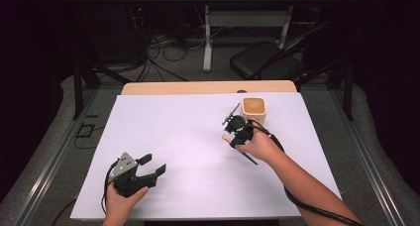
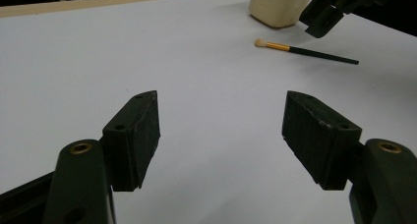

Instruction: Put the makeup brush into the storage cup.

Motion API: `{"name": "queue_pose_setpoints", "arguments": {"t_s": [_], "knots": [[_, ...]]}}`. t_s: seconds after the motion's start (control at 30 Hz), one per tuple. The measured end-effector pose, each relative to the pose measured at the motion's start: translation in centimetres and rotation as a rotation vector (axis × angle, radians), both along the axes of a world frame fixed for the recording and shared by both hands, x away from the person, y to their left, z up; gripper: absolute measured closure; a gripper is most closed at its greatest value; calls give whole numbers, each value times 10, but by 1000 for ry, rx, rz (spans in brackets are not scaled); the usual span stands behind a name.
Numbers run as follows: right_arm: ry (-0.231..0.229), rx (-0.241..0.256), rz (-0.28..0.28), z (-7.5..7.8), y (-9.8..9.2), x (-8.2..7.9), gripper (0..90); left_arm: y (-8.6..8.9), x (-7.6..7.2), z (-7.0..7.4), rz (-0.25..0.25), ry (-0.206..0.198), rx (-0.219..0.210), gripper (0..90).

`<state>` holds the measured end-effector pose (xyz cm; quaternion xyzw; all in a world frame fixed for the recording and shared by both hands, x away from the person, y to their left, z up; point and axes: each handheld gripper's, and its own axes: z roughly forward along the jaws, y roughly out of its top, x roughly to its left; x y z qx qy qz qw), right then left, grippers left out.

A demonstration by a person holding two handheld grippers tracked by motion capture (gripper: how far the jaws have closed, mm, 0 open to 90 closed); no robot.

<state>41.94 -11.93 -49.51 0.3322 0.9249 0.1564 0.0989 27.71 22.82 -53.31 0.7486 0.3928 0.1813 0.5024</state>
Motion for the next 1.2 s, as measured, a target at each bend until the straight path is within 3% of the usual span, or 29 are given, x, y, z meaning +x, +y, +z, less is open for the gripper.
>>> {"name": "queue_pose_setpoints", "arguments": {"t_s": [0.47,1.2], "knots": [[37,-14,-9,-8,7,8,694,-1,0,0,-11,1,13,316],[82,-52,-14,-17,13,20,702,-4,-1,0,-26,-5,27,319]]}}
